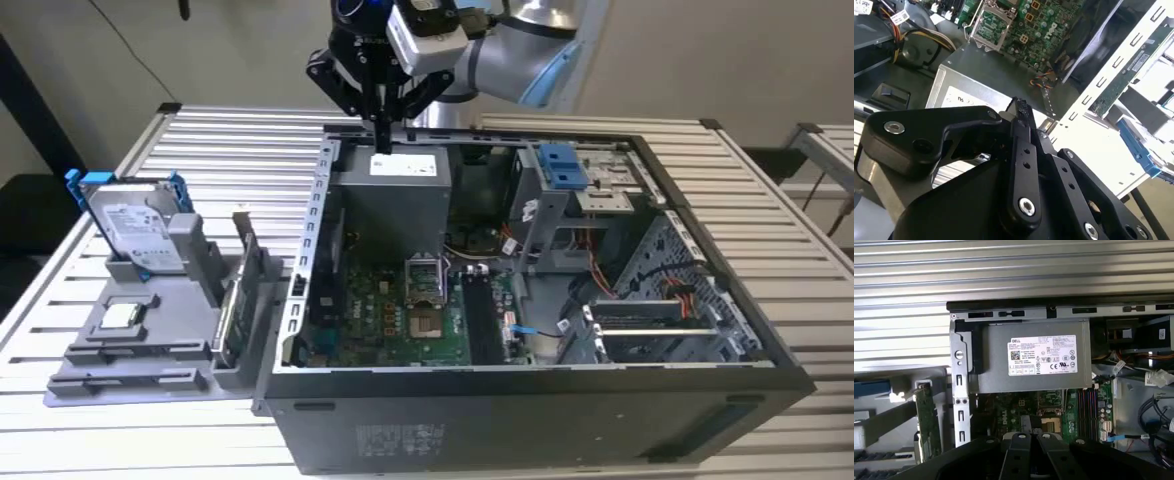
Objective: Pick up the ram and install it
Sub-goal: 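Reach for the ram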
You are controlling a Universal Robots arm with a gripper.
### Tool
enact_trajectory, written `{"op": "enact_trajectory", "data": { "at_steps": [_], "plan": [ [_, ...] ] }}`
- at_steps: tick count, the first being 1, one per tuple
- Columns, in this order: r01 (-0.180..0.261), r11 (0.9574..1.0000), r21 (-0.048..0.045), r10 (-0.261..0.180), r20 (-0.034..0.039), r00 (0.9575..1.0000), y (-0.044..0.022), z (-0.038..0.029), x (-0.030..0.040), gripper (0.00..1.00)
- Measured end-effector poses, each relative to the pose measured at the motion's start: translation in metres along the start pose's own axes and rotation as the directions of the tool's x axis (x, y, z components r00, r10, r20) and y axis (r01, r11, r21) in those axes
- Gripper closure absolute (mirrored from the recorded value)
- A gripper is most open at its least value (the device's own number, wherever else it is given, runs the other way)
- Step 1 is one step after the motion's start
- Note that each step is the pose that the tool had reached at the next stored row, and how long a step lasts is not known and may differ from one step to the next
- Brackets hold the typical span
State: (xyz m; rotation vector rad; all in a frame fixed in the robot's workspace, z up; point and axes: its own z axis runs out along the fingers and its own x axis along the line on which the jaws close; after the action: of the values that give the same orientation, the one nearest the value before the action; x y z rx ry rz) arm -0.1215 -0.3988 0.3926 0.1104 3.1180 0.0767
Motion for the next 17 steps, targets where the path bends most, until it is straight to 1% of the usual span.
{"op": "enact_trajectory", "data": {
  "at_steps": [17],
  "plan": [
    [0.0,1.0,0.0004,0.0,0.0017,1.0,-0.0016,-0.0005,0.0226,0.89]
  ]
}}
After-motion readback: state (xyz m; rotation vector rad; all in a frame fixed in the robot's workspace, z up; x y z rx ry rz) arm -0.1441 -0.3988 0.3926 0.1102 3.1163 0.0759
